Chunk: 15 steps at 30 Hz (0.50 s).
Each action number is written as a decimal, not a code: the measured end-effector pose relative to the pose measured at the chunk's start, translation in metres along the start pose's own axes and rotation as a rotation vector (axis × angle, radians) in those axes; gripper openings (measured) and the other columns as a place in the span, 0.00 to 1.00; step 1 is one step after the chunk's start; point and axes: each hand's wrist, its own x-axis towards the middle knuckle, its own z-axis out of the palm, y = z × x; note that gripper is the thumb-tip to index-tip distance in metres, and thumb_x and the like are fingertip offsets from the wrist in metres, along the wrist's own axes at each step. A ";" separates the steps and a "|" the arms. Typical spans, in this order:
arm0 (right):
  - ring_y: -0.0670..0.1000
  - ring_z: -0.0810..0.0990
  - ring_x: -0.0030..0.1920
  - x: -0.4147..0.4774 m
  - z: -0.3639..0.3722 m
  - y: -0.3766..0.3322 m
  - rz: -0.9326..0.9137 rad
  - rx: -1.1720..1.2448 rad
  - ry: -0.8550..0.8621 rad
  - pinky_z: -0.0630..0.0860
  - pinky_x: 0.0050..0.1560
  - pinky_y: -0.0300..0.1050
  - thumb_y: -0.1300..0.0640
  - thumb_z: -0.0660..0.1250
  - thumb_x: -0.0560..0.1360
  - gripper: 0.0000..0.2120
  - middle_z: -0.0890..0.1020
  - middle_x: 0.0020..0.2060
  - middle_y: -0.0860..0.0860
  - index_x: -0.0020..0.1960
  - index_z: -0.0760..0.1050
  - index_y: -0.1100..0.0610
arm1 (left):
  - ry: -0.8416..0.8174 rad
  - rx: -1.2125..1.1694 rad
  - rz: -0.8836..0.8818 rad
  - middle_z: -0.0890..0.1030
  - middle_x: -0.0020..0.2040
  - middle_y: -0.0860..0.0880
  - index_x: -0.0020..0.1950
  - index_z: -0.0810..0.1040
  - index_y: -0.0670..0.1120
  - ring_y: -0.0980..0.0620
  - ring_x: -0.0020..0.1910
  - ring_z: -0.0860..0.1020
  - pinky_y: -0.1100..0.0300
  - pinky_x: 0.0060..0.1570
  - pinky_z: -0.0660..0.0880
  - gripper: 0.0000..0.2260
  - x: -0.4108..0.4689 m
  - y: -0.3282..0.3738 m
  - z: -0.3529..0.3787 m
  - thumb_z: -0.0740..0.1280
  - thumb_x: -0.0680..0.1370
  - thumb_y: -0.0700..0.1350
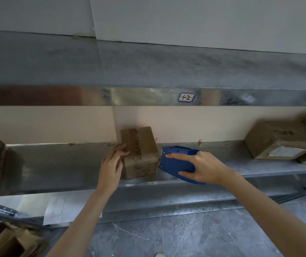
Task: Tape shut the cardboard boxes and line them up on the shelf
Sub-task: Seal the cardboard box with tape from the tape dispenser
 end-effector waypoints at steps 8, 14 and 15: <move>0.44 0.63 0.22 0.001 -0.002 -0.002 0.010 0.014 0.007 0.54 0.27 0.32 0.44 0.63 0.77 0.30 0.76 0.29 0.45 0.75 0.53 0.32 | 0.028 -0.035 -0.002 0.74 0.67 0.50 0.57 0.78 0.41 0.51 0.63 0.76 0.55 0.60 0.76 0.15 -0.001 -0.006 0.006 0.66 0.75 0.26; 0.45 0.65 0.23 0.001 -0.002 -0.001 0.022 0.009 -0.013 0.56 0.27 0.33 0.43 0.61 0.78 0.29 0.76 0.31 0.45 0.75 0.52 0.32 | -0.127 0.020 0.010 0.69 0.70 0.51 0.64 0.74 0.47 0.51 0.49 0.80 0.68 0.47 0.75 0.25 -0.004 -0.012 -0.003 0.73 0.71 0.30; 0.45 0.65 0.23 0.001 -0.002 -0.001 0.022 0.006 -0.015 0.56 0.27 0.33 0.42 0.60 0.78 0.29 0.76 0.30 0.45 0.75 0.52 0.32 | -0.128 0.030 0.017 0.71 0.69 0.51 0.63 0.74 0.47 0.49 0.48 0.80 0.67 0.46 0.76 0.25 -0.002 -0.012 -0.004 0.74 0.70 0.31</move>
